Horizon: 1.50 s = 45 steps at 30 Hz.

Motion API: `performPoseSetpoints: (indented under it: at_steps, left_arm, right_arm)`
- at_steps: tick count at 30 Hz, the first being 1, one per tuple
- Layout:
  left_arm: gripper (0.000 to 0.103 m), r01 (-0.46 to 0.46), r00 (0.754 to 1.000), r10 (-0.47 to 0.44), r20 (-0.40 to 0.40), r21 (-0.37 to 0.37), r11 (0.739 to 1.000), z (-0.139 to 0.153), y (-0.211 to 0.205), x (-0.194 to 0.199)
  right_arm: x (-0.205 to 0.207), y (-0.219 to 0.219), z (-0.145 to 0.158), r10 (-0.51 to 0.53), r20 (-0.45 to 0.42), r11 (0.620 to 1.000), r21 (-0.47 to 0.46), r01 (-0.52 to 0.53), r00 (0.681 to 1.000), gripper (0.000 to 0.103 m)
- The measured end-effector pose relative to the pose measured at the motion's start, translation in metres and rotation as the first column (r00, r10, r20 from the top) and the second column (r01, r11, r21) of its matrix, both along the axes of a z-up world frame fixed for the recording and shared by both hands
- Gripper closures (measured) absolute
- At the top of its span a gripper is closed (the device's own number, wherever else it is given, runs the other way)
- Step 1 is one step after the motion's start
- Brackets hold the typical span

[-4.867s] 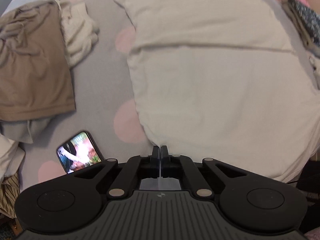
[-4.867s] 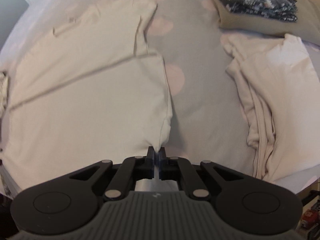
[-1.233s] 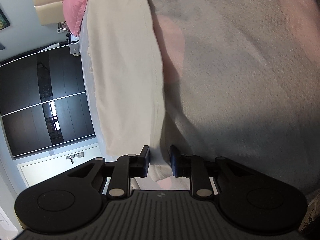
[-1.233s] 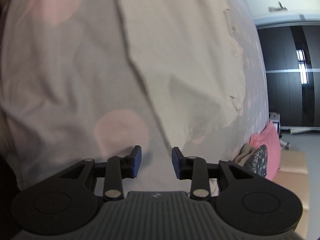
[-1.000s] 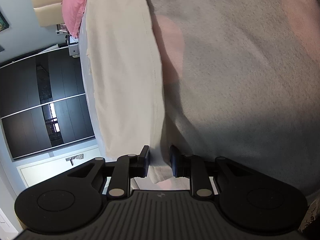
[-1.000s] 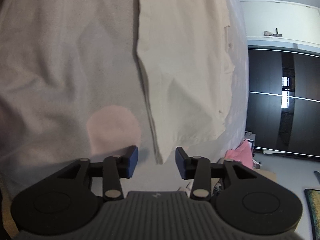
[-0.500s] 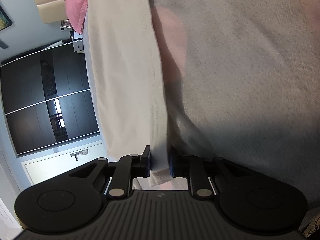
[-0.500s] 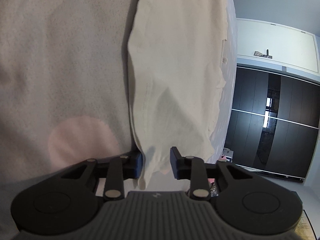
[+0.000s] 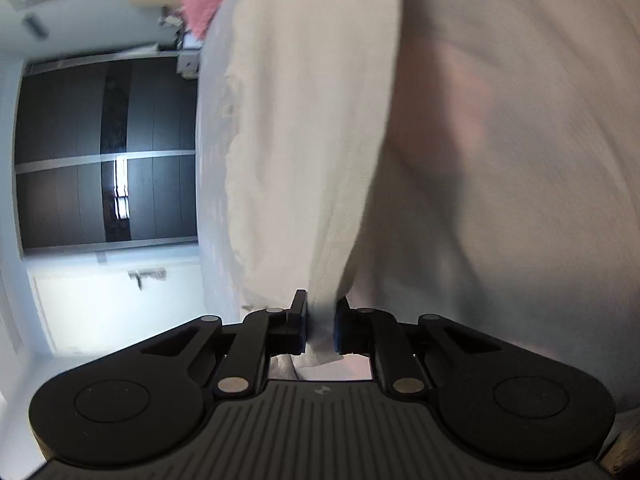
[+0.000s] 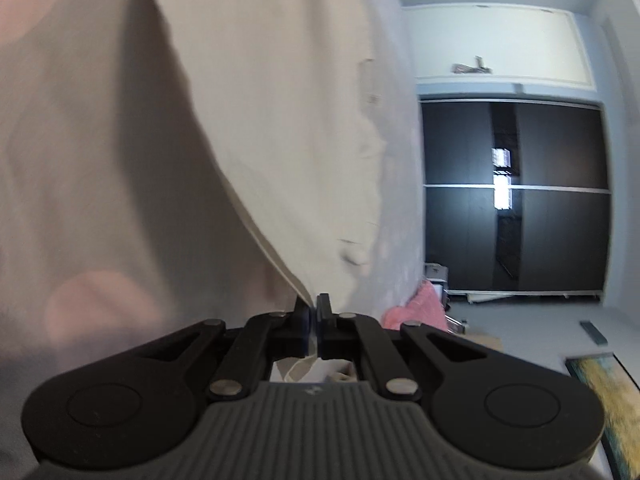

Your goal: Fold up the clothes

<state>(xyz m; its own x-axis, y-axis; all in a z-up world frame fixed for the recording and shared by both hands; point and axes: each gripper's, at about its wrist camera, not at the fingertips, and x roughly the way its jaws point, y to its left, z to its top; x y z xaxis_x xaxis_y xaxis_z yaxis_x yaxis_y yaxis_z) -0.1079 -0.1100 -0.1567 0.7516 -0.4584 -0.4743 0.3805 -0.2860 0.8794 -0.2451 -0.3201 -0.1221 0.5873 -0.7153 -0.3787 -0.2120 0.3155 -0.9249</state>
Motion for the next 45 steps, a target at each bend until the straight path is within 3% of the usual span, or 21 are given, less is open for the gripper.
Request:
performPoseSetpoints:
  at_steps: [2,5,10,14,17,24,35,45]
  left_arm:
    - [0.095,-0.07,0.994,0.063,-0.09,-0.073,0.995,0.035,-0.005,0.008]
    - [0.097,-0.184,0.963,0.139,-0.233,-0.184,0.966,0.091,-0.006,0.022]
    - [0.099,-0.34,0.885,0.187,-0.426,-0.32,0.884,0.174,0.0,0.04]
    - [0.099,-0.404,0.836,0.173,-0.521,-0.37,0.836,0.218,0.009,0.037]
    - [0.099,-0.424,0.81,0.154,-0.566,-0.382,0.821,0.241,0.022,0.029]
    - [0.1,-0.481,0.756,0.147,-0.637,-0.389,0.786,0.268,0.038,0.034]
    - [0.1,-0.478,0.768,0.155,-0.621,-0.395,0.785,0.265,0.044,0.025]
    - [0.1,-0.506,0.751,0.141,-0.645,-0.425,0.75,0.27,0.027,0.059]
  right_arm:
    - [0.003,-0.002,0.024,-0.045,0.096,0.999,0.004,0.045,0.994,0.1]
    - [0.005,-0.005,0.063,-0.102,0.23,0.995,0.033,0.097,0.968,0.101]
    - [0.001,0.008,0.12,-0.135,0.404,0.991,0.068,0.118,0.905,0.101]
    - [-0.021,0.027,0.153,-0.144,0.459,0.99,0.078,0.121,0.876,0.101]
    - [-0.031,0.036,0.168,-0.159,0.474,0.987,0.101,0.126,0.866,0.101]
    - [-0.056,0.064,0.187,-0.132,0.482,0.991,0.079,0.107,0.866,0.101]
    - [-0.076,0.082,0.192,-0.137,0.47,0.99,0.075,0.115,0.872,0.101]
    - [-0.05,0.06,0.198,-0.189,0.463,0.982,0.073,0.175,0.866,0.101]
